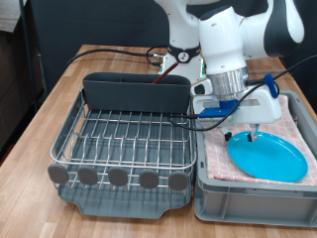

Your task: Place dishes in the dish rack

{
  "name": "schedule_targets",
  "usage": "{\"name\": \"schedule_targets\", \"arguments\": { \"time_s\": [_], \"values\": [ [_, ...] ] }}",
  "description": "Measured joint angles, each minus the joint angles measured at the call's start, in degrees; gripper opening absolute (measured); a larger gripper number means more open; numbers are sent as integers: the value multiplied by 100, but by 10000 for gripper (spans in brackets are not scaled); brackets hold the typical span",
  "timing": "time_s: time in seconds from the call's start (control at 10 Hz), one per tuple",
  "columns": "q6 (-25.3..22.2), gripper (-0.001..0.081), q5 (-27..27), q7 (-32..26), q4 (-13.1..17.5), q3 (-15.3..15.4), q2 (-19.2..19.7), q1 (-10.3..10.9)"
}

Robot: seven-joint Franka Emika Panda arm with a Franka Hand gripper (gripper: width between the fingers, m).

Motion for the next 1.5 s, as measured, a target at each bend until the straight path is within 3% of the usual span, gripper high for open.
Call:
{"name": "schedule_targets", "arguments": {
  "time_s": [0.1, 0.2, 0.3, 0.4, 0.7, 0.8, 1.1, 1.3, 1.5],
  "values": [
    [4, 410, 4, -10, 0, 3, 0, 0],
    [7, 252, 18, -35, 0, 9, 1, 0],
    [7, 252, 25, -52, 0, 11, 1, 0],
    [7, 76, 26, -60, 0, 13, 1, 0],
    [-16, 27, -110, -157, 5, -12, -3, 7],
    [-59, 27, -514, 58, -3, -142, -24, 69],
    [-619, 27, -2972, 1965, -70, -1113, -401, 618],
    [-1370, 17, -4593, 3258, -79, -1654, -838, 843],
    [-2408, 17, -5800, 4238, -4, -1919, -1287, 843]
  ]
}}
